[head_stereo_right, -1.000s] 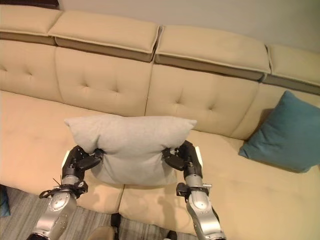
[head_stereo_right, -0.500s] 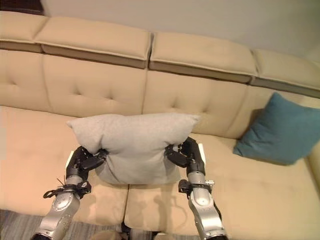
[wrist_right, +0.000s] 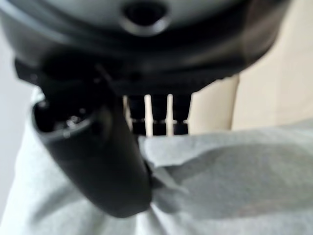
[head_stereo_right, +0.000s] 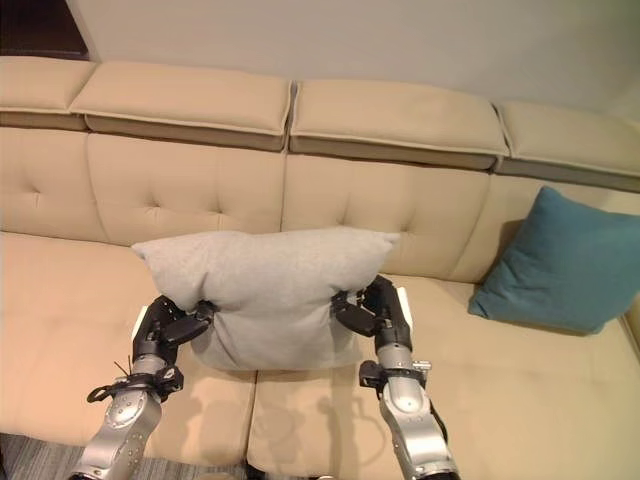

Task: Pick up all the scattered cushions and arrange them neatly on the sofa.

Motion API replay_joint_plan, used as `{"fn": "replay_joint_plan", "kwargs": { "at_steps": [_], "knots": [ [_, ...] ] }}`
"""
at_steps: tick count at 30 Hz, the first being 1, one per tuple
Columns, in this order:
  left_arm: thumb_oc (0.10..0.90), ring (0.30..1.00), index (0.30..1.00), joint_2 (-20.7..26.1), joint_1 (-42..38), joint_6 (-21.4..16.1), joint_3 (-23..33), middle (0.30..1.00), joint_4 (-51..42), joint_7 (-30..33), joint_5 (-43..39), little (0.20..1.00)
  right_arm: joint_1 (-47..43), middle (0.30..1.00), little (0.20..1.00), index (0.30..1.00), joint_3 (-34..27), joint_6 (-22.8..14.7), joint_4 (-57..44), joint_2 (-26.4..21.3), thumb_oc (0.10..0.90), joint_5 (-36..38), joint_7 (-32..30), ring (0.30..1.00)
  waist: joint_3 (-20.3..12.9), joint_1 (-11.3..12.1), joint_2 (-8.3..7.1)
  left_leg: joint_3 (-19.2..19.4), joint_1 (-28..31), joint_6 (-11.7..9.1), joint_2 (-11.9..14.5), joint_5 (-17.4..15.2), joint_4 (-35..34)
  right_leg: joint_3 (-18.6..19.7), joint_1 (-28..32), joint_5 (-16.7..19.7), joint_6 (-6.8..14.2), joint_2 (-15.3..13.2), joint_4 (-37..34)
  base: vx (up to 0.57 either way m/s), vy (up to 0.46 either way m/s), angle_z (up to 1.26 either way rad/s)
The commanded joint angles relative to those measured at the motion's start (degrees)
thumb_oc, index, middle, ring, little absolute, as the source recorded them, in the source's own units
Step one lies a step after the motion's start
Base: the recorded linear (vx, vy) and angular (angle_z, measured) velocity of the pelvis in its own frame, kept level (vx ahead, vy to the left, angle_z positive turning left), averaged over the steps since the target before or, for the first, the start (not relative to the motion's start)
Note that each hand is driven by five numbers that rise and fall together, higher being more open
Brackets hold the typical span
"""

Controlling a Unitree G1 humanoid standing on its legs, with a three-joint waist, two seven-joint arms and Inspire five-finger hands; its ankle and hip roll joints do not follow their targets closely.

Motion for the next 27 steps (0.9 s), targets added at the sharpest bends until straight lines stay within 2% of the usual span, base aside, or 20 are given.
{"fn": "replay_joint_plan", "kwargs": {
  "at_steps": [1,7,9,11,13,19,20,21,25,27],
  "knots": [
    [0.400,0.300,0.300,-2.50,-9.00,-6.98,-2.65,0.300,-8.77,-2.64,3.59,0.300,-6.54,0.300,0.300,0.300,2.29,-7.50,-7.70,0.26,0.400,-2.54,-0.42,0.300,-7.09,0.06,0.29,-0.22,0.24,-7.07,7.33,-6.08,0.06,-1.46,-0.62,-3.47,3.93,-1.44,0.71,-0.05,-0.009,0.01],
    [0.400,0.300,0.300,-2.32,-19.12,-8.76,-4.64,0.300,-6.09,0.69,4.27,0.300,-16.24,0.300,0.300,0.300,2.96,-7.83,-5.70,-1.61,0.400,-4.86,-4.98,0.300,-5.71,-0.56,1.26,0.10,-4.98,-7.24,7.31,-4.79,0.06,-0.45,-6.27,-2.20,4.55,-1.67,0.71,-0.16,-0.007,0.00],
    [0.400,0.300,0.300,-1.52,-27.30,-10.25,-6.12,0.300,-4.59,3.35,4.81,0.300,-24.10,0.300,0.300,0.300,3.78,-8.18,-3.78,-2.53,0.400,-5.54,-8.06,0.300,-4.65,-0.96,2.03,-0.05,-9.15,-7.65,7.37,-3.40,0.06,0.37,-10.65,-0.97,4.98,-1.74,0.71,-0.19,0.000,-0.01],
    [0.400,0.300,0.300,-1.34,-30.68,-10.79,-6.62,0.300,-3.37,4.16,4.80,0.300,-27.30,0.300,0.300,0.300,4.19,-8.38,-2.51,-2.57,0.400,-5.62,-9.22,0.300,-4.64,-1.12,2.26,-0.18,-11.11,-7.78,7.36,-3.01,0.06,0.63,-12.86,-0.42,5.01,-1.71,0.71,-0.15,-0.004,-0.07],
    [0.400,0.300,0.300,-0.75,-39.39,-12.30,-8.29,0.300,0.38,6.58,4.45,0.300,-35.08,0.300,0.300,0.300,5.70,-8.62,0.65,-3.55,0.400,-6.98,-12.10,0.300,-4.44,-1.45,2.78,-0.77,-16.30,-8.32,7.01,-1.27,0.06,1.26,-18.18,1.21,4.91,-1.55,0.71,-0.23,-0.008,-0.09],
    [0.400,0.300,0.300,2.98,-55.30,-13.88,-11.96,0.300,10.85,9.45,4.57,0.300,-49.63,0.300,0.300,0.300,9.29,-8.17,9.81,-7.77,0.400,-9.30,-17.00,0.300,-5.92,-1.93,2.86,-0.77,-23.97,-8.92,6.13,0.95,0.06,1.74,-25.65,3.30,4.18,-1.80,0.71,-0.09,-0.006,-0.03],
    [0.400,0.300,0.300,2.99,-55.45,-13.94,-11.96,0.300,10.97,9.42,4.53,0.300,-49.79,0.300,0.300,0.300,9.30,-8.23,9.94,-7.78,0.400,-9.28,-17.02,0.300,-5.93,-1.92,2.86,-0.77,-24.09,-8.92,6.13,0.97,0.06,1.75,-25.77,3.33,4.18,-1.81,0.71,-0.07,0.010,-0.09],
    [0.400,0.300,0.300,3.78,-60.82,-14.02,-13.46,0.300,16.18,10.30,5.06,0.300,-54.80,0.300,0.300,0.300,10.41,-8.08,14.86,-8.65,0.400,-9.35,-18.66,0.300,-5.77,-2.05,3.11,-0.71,-26.11,-9.20,6.03,1.72,0.06,1.99,-27.87,3.75,4.13,-1.95,0.71,-0.06,0.016,-0.08],
    [0.400,0.300,0.300,4.25,-68.25,-13.13,-15.92,0.300,27.81,10.20,4.27,0.300,-61.74,0.300,0.300,0.300,13.44,-8.34,25.89,-9.48,0.400,-7.82,-20.30,0.300,-5.26,-2.41,3.31,-0.82,-29.16,-9.68,6.07,2.76,0.06,2.28,-31.21,4.62,4.34,-1.93,0.71,-0.06,0.007,-0.13],
    [0.400,0.300,0.300,4.25,-68.32,-12.77,-15.79,0.300,29.67,9.96,3.58,0.300,-62.29,0.300,0.300,0.300,13.98,-7.92,28.11,-9.68,0.400,-6.85,-20.07,0.300,-5.19,-2.46,3.22,-0.91,-29.63,-9.78,6.01,2.90,0.06,2.30,-31.84,4.82,4.38,-1.92,0.71,-0.03,-0.005,-0.05]
  ]
}}
